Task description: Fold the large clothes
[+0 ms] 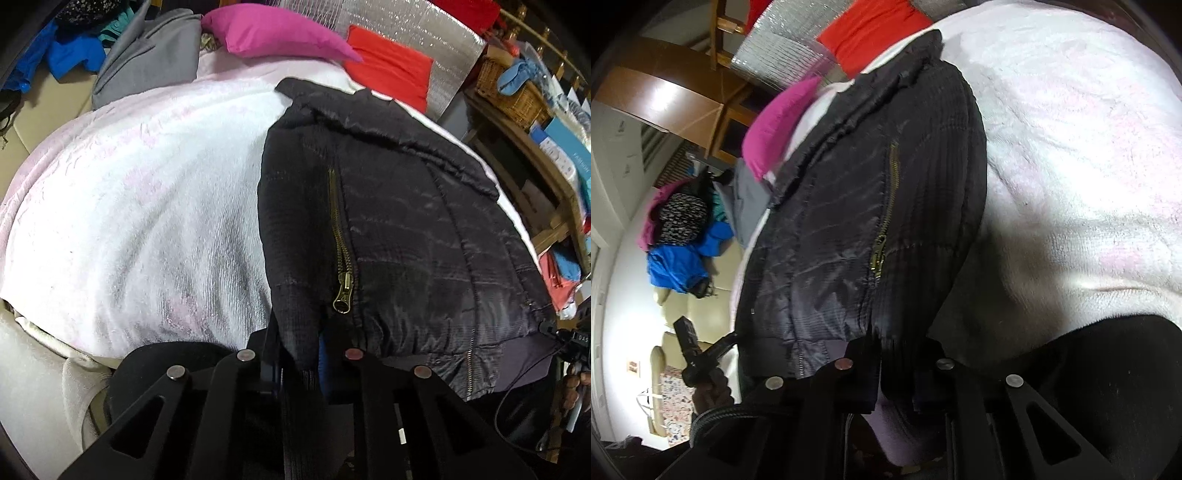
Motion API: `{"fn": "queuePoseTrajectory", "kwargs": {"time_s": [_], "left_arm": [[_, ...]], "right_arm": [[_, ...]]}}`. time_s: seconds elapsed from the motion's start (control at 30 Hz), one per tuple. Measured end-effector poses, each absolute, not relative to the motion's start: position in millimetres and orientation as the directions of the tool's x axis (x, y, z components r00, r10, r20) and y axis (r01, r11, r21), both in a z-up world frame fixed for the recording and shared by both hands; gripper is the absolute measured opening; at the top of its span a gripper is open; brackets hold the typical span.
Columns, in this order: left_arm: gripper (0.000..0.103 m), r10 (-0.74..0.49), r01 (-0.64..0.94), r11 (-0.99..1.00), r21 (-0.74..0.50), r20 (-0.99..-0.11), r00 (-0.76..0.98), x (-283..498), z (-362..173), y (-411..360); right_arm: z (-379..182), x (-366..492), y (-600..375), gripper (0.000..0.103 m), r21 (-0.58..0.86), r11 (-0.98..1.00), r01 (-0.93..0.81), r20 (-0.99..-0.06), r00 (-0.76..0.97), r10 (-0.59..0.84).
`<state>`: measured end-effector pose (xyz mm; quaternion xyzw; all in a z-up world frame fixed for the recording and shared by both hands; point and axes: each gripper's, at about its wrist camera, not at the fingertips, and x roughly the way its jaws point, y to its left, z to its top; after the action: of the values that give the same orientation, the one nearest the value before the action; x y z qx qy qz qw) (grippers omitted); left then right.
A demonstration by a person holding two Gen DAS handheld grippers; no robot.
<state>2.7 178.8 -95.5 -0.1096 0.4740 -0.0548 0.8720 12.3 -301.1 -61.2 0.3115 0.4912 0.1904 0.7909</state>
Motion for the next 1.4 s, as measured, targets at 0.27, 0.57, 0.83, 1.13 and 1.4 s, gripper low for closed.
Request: {"fn": "queuePoseTrajectory", "kwargs": {"time_s": [0.27,0.57,0.83,1.13,1.4], "left_arm": [[0.016,-0.198,0.011,0.973,-0.232,-0.804,0.561,-11,-81,180],[0.016,-0.184,0.034,0.979,-0.202,-0.792,0.582,-20,-69,175],[0.016,-0.199,0.045,0.975,-0.216,-0.772,0.604,-16,-61,173],[0.016,-0.275,0.052,0.946,-0.321,-0.704,0.654,-2,-37,182],[0.016,-0.268,0.051,0.946,-0.32,-0.681,0.681,-14,-24,184]], "right_arm": [[-37,-4,-309,0.012,0.708,0.703,-0.063,-0.607,0.456,0.651],[-20,-11,-316,0.012,0.718,0.689,-0.1,-0.58,0.462,0.671],[-13,-9,-318,0.012,0.734,0.669,-0.115,-0.552,0.474,0.686],[-5,4,-328,0.012,0.794,0.594,-0.128,-0.456,0.521,0.721],[8,-5,-325,0.012,0.792,0.587,-0.168,-0.425,0.538,0.728]]}}
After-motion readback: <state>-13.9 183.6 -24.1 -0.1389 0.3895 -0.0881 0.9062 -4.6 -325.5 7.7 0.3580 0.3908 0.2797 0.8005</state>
